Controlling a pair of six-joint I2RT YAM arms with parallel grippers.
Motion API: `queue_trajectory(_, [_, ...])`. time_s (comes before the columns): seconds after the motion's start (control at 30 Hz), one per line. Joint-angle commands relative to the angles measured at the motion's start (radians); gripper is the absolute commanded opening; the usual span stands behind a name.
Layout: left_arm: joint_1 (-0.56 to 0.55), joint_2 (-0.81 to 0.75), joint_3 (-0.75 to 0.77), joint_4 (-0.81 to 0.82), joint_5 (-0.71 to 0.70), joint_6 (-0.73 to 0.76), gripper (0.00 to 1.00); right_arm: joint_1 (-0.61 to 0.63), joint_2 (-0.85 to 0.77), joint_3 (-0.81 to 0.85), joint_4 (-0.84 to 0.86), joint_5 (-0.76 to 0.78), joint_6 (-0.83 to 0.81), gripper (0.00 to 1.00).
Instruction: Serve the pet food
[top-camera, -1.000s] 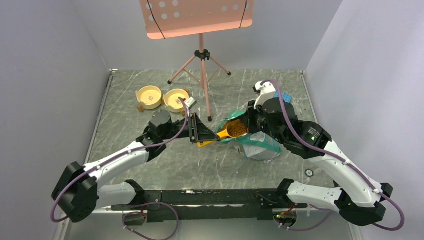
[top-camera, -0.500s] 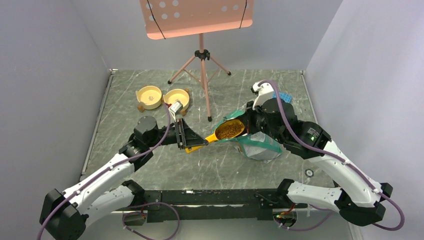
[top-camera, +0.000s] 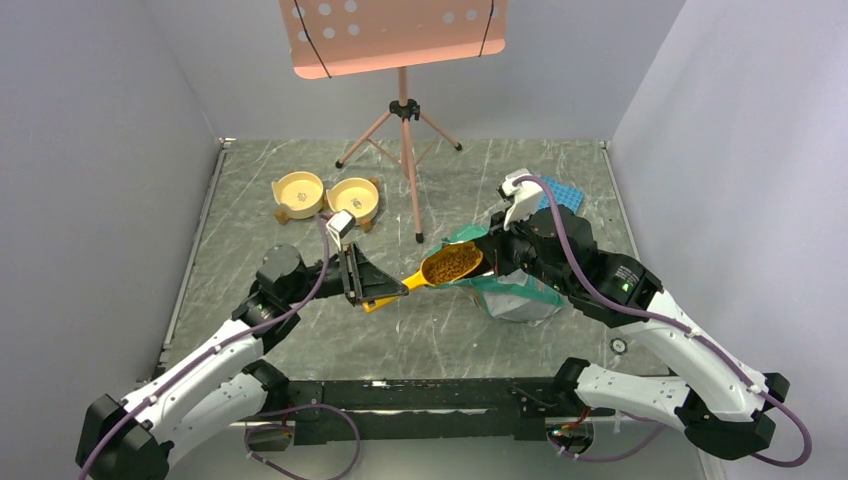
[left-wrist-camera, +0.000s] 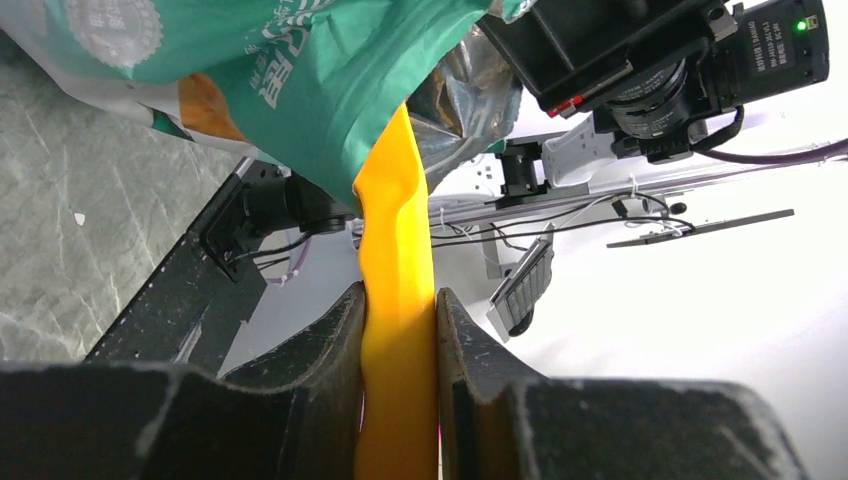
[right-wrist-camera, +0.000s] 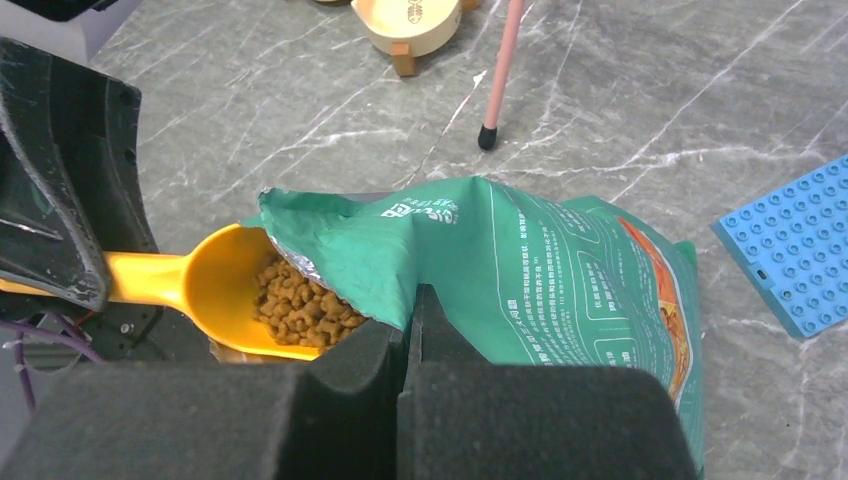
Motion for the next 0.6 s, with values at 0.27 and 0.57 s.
queue_trajectory(0.27, [0.037, -0.070, 0.003, -0.007, 0.024, -0.070, 0.00, -0.010, -0.008, 0.059, 0.022, 0.136, 0.010, 0.00])
queue_trajectory(0.57, [0.042, 0.096, -0.081, 0.391, 0.045, -0.352, 0.00, -0.010, -0.002, 0.068, 0.017, 0.117, 0.026, 0.00])
